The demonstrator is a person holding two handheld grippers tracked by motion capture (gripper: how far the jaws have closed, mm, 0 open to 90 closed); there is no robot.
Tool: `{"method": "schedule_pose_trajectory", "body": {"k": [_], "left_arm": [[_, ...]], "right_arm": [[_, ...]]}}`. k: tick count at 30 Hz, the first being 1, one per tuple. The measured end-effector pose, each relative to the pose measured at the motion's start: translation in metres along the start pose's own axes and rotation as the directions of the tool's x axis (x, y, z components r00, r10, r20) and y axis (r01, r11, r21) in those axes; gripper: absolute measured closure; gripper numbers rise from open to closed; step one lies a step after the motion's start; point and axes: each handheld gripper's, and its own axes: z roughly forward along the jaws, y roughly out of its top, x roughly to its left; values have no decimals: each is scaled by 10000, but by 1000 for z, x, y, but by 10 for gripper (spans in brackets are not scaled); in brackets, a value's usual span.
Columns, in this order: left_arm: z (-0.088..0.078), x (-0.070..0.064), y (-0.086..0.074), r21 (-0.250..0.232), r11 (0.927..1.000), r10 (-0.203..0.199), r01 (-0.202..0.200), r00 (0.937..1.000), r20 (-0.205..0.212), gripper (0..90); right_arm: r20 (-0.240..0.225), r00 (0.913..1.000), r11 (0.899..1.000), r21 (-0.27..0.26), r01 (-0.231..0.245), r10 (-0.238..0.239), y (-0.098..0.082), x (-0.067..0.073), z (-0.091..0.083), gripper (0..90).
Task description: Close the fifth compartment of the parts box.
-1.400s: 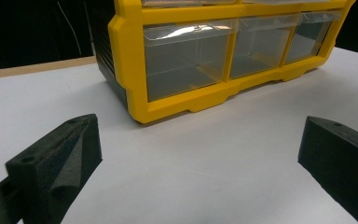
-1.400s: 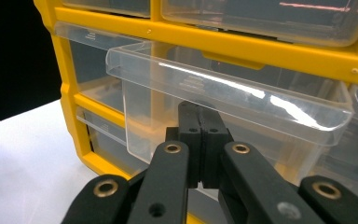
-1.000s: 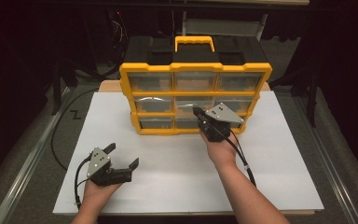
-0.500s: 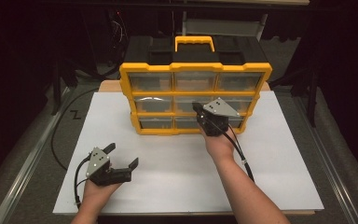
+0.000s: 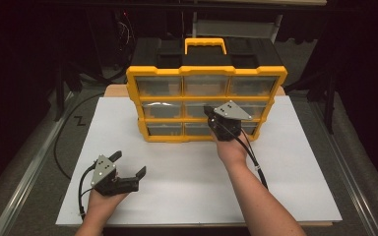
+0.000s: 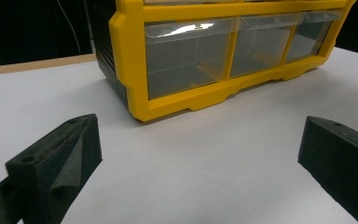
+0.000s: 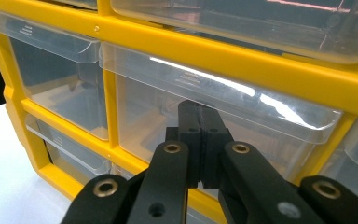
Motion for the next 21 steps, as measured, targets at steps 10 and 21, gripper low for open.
{"method": "schedule_pose_trajectory", "body": {"k": [10, 21], "left_arm": [[1, 1, 0, 45, 10000, 41, -41, 10000, -42, 1], [0, 1, 0, 78, 10000, 63, -62, 9999, -101, 1]], "right_arm": [[-331, 9994, 9999, 31, -106, 107, -1, 2, -11, 900], [-877, 9961, 9990, -427, -118, 80, 5, 4, -43, 900]]}}
